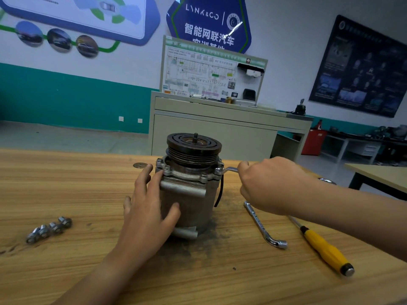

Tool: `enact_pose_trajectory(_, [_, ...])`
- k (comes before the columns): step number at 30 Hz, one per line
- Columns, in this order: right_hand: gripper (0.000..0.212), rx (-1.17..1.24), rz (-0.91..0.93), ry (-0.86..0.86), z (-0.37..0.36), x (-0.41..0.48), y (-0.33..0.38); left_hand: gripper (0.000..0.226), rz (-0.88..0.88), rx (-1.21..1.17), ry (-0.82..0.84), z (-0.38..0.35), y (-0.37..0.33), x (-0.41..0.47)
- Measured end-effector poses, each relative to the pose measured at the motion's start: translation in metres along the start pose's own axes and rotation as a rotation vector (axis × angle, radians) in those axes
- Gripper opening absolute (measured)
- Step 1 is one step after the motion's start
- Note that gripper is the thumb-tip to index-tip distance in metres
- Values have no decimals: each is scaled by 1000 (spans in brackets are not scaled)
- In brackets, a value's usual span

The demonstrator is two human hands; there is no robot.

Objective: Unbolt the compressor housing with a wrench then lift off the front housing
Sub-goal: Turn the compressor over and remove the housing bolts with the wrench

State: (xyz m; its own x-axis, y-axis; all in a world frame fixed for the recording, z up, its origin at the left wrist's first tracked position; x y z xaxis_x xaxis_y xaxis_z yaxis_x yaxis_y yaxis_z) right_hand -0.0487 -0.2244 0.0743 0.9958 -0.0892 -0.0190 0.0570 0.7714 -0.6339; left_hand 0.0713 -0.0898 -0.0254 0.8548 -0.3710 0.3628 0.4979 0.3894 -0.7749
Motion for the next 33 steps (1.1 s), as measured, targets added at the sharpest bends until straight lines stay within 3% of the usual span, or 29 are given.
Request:
enact_pose_trajectory(7, [30, -31, -39, -18, -19, 30, -31, 72, -25, -30, 13, -2, 1, 1])
enact_pose_trajectory(14, [41, 0, -4, -263, -34, 76, -31, 72, -41, -43, 25, -2, 5, 4])
enact_pose_trajectory(20, [22, 359, -278, -564, -39, 20, -46, 74, -32, -54, 35, -4, 7, 4])
enact_pose_trajectory(24, [9, 317, -279, -324, -47, -8, -28, 76, -59, -75, 30, -6, 7, 3])
enact_pose_trajectory(27, [12, 296, -221, -177, -41, -12, -8, 75, -60, -78, 18, -5, 8, 3])
enact_pose_trajectory(33, [22, 243, -182, -58, -20, -9, 5, 74, -33, -76, 37, -3, 8, 4])
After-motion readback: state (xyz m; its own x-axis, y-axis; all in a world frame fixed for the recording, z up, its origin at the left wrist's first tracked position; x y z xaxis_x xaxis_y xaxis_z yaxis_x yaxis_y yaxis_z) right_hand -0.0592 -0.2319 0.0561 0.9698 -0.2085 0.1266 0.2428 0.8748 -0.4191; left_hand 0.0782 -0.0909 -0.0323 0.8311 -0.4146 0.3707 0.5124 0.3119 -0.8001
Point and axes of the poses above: each hand's wrist, its own x-axis towards the middle knuckle, its own z-axis out of the back of the hand, y = z × x, the point moved 5 cm from there along x, towards the middle knuckle, and after that the axes turned 15 degrees about z, right-handed, at the moved point
